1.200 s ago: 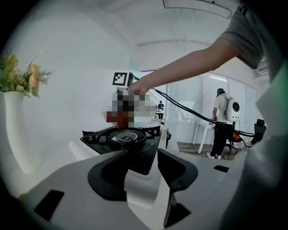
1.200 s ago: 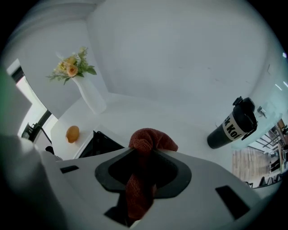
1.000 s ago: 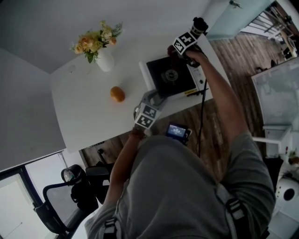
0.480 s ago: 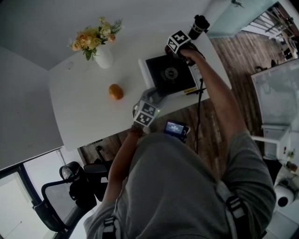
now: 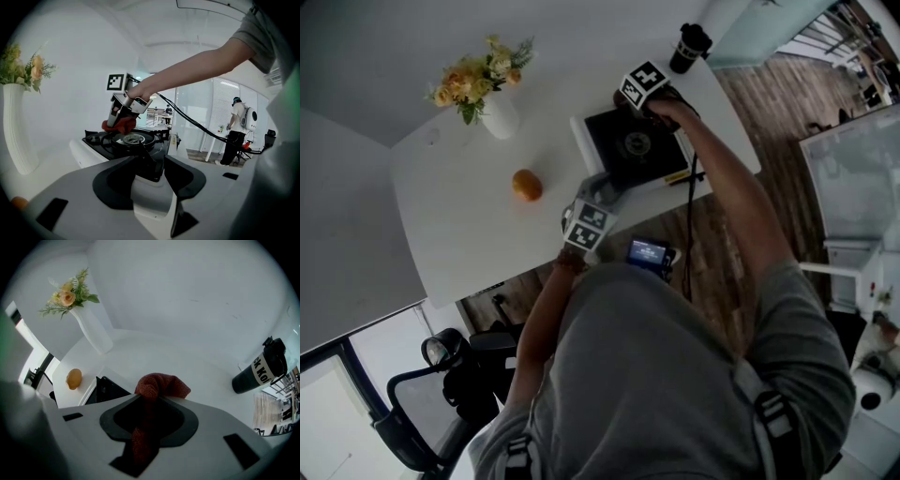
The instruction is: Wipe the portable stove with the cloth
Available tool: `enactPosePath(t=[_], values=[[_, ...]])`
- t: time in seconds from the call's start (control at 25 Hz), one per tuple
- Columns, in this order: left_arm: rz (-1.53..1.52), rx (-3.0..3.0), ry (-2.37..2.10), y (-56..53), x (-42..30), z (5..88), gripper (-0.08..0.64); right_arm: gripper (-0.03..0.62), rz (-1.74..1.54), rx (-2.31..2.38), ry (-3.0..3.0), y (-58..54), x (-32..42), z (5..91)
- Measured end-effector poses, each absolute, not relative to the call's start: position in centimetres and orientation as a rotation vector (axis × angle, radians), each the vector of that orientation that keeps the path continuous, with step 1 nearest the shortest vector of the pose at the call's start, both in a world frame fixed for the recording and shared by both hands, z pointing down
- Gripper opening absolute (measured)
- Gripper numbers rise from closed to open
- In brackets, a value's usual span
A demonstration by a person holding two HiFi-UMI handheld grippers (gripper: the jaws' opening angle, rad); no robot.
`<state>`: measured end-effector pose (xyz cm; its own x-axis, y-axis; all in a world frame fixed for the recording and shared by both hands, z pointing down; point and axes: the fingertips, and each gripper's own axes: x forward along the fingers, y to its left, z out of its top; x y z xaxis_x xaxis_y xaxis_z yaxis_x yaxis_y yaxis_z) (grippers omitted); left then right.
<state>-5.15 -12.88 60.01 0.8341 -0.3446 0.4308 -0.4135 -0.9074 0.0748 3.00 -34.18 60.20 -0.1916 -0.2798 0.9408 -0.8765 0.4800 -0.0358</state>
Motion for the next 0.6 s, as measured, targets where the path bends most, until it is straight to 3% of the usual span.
enactPosePath(t=[0.6], values=[[0.626, 2.842, -0.563, -12.7, -5.2, 60.1, 0.216, 0.101, 0.726, 0.877, -1.791, -33.4, -3.3, 60.3]])
